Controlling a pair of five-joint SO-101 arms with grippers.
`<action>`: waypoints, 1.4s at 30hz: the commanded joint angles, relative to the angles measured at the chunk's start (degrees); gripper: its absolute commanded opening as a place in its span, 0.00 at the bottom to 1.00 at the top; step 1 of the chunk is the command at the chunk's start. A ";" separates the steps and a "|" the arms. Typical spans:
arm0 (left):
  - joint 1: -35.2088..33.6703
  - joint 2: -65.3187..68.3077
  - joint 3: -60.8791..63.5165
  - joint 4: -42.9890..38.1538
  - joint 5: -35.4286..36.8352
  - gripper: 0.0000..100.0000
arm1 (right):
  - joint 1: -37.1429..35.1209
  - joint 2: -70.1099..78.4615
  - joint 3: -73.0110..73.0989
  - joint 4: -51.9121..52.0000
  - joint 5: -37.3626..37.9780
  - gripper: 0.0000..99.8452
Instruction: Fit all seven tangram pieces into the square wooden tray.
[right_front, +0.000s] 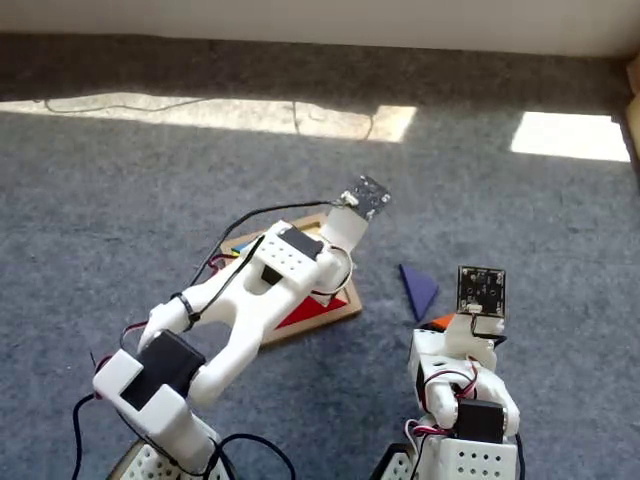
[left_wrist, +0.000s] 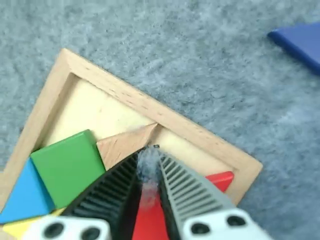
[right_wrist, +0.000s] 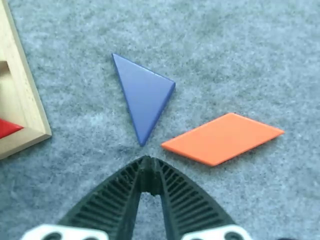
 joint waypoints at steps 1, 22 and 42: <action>-1.27 -0.13 -4.18 -0.62 0.88 0.03 | 0.66 -0.84 6.11 -0.22 -0.26 0.01; -4.00 -0.84 -4.26 -3.43 0.88 0.01 | 0.66 -0.84 6.11 -0.13 -0.26 0.01; -5.32 2.07 -5.76 -6.07 -3.43 0.01 | 0.66 -0.84 6.11 -0.13 -0.26 0.01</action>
